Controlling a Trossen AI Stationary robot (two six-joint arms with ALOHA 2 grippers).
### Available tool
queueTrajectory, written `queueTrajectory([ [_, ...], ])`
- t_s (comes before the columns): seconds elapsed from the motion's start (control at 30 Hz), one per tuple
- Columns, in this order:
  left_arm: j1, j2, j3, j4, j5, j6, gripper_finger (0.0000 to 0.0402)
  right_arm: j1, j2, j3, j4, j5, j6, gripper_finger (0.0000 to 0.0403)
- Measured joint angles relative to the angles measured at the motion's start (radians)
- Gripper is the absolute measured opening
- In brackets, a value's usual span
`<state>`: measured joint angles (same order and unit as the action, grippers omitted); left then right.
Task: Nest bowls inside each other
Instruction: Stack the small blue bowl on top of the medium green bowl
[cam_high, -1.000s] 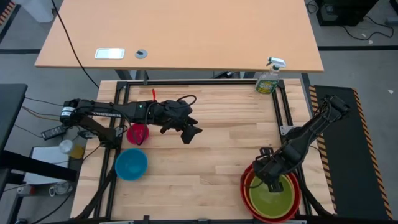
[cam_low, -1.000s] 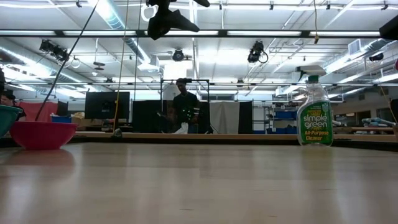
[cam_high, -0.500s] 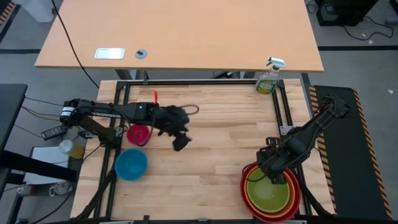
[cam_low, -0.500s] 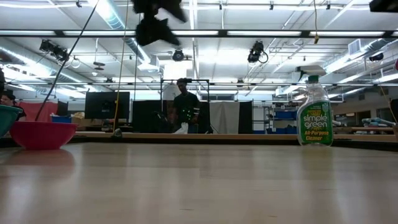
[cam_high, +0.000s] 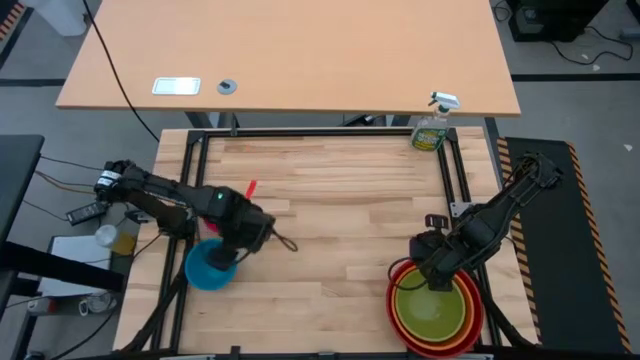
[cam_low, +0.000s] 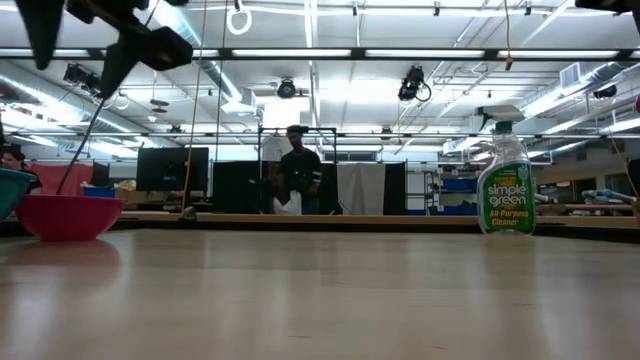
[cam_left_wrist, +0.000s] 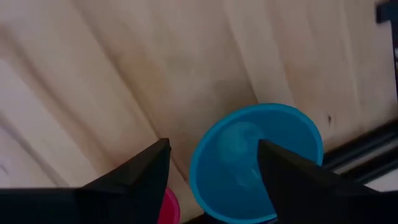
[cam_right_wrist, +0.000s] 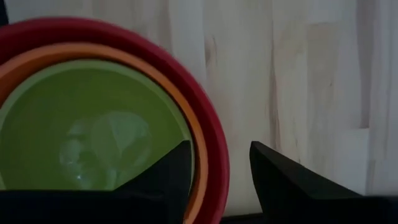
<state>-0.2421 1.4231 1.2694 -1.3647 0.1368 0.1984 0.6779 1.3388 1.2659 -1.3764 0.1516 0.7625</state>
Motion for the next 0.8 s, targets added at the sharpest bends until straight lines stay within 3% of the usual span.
queueTrajectory([
  [0.2,-0.059,0.019,0.0,0.044,-0.001,0.031,0.0229,-0.002,0.0,0.0,0.007,0.012,0.079,0.017],
  [0.57,-0.066,0.158,-0.009,0.052,-0.003,0.032,0.0195,-0.001,0.0,0.064,0.028,-0.004,0.137,0.017],
  [0.8,-0.066,0.12,-0.214,0.085,-0.003,0.025,0.0193,0.0,0.0,0.194,0.023,0.063,0.135,0.0169],
])
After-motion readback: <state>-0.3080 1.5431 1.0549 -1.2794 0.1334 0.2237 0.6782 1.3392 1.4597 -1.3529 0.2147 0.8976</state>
